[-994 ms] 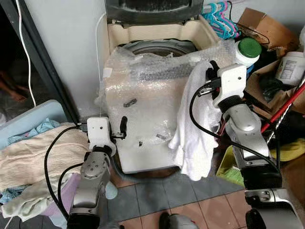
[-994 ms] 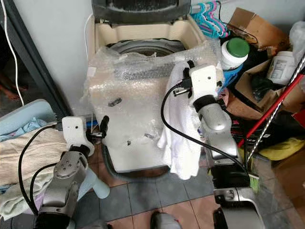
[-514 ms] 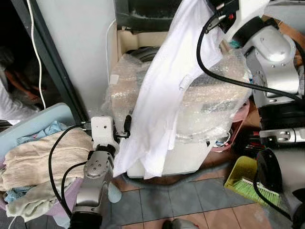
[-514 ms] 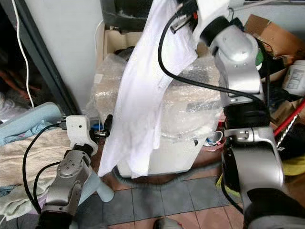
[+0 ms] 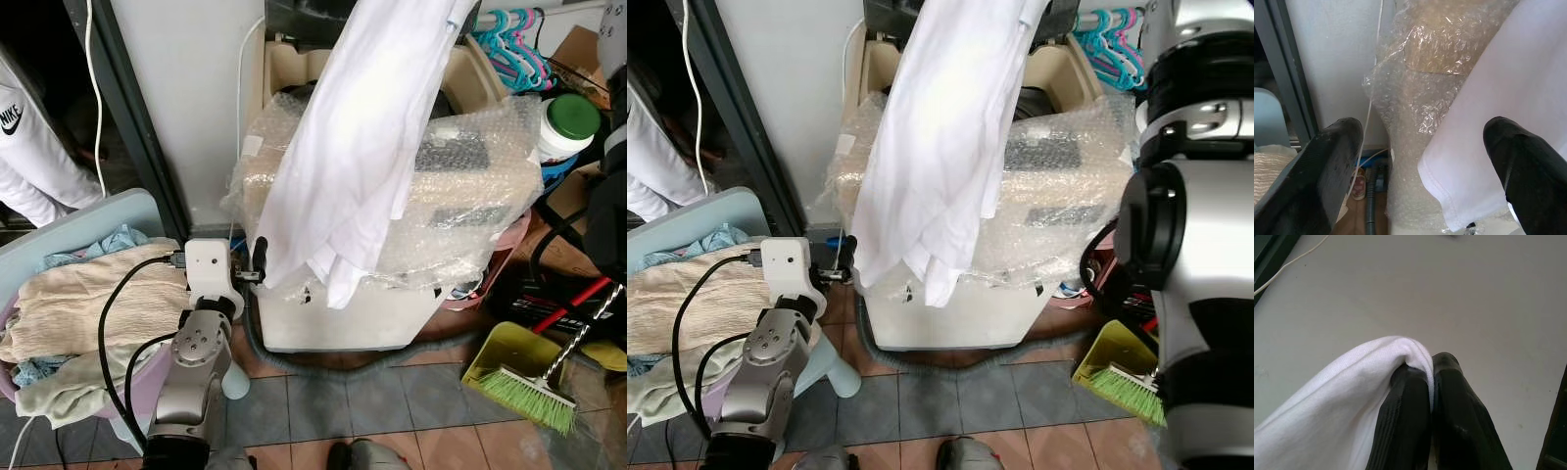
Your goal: Clothes washing
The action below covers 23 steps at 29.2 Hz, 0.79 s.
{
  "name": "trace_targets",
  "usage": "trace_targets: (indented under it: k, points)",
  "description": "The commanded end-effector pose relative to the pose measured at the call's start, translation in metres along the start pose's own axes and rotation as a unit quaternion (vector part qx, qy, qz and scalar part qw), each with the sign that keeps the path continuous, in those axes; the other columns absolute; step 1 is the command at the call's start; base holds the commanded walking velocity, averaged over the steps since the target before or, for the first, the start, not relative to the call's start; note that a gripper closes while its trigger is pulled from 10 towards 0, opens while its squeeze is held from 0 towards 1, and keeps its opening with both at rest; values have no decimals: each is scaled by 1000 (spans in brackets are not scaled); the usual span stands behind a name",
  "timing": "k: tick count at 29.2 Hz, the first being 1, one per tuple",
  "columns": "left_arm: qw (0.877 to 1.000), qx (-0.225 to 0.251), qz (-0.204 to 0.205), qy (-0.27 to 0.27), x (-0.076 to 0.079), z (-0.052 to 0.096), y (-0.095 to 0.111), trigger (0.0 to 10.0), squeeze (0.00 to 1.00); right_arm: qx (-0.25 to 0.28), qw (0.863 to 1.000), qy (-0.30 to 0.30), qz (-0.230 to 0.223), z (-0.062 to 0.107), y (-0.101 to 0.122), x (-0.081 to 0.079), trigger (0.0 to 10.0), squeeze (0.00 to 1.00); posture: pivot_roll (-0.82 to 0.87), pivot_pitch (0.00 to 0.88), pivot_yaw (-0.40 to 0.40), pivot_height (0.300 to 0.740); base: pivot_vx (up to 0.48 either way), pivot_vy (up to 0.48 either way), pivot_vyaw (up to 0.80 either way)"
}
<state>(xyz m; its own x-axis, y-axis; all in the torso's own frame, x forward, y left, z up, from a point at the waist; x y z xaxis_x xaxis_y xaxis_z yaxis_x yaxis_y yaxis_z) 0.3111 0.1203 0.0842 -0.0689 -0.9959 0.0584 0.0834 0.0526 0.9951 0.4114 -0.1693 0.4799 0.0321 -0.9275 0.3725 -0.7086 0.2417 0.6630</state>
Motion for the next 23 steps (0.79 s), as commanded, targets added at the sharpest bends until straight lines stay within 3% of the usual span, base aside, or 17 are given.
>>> trace_targets:
  k: [1,7,11,19,23]
  points:
    - [1000,12,6,-2,5,-1,6,10000,0,8,1000,16,7,1,-1,-5,10000,0,-5,0,-40,740,311,0,0]
    - [1000,12,3,-7,6,-2,6,10000,0,-1,997,75,18,12,-22,-28,10000,0,-13,0,-31,740,309,0,0]
    - [1000,10,3,-9,7,-3,6,10000,0,-9,995,102,16,19,-34,-40,10000,0,-16,0,-26,740,288,0,797]
    - [1000,7,-1,-8,7,-3,5,10000,0,-20,992,128,4,27,-47,-53,10000,0,-11,0,-22,740,126,0,784]
    - [1000,3,-5,-7,6,-3,4,10000,0,-66,993,102,-6,31,-64,-49,10000,0,-10,0,-21,740,0,0,511]
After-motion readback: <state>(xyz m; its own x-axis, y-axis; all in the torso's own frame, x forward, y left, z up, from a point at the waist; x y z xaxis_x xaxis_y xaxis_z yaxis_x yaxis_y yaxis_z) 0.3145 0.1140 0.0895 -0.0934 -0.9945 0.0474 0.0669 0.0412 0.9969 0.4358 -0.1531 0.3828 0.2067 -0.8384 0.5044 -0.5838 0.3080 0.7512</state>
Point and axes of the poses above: a point about 5 cm out from each wrist's last joint towards the gripper, its own z axis pointing back from the gripper into the wrist, its own y axis along the axis of the wrist's last joint, x = y × z, the point moved 4 cm from there along -z, pointing out of the wrist towards the gripper, and after that the axes turned 1 degree about -z, right-handed, at the moved point
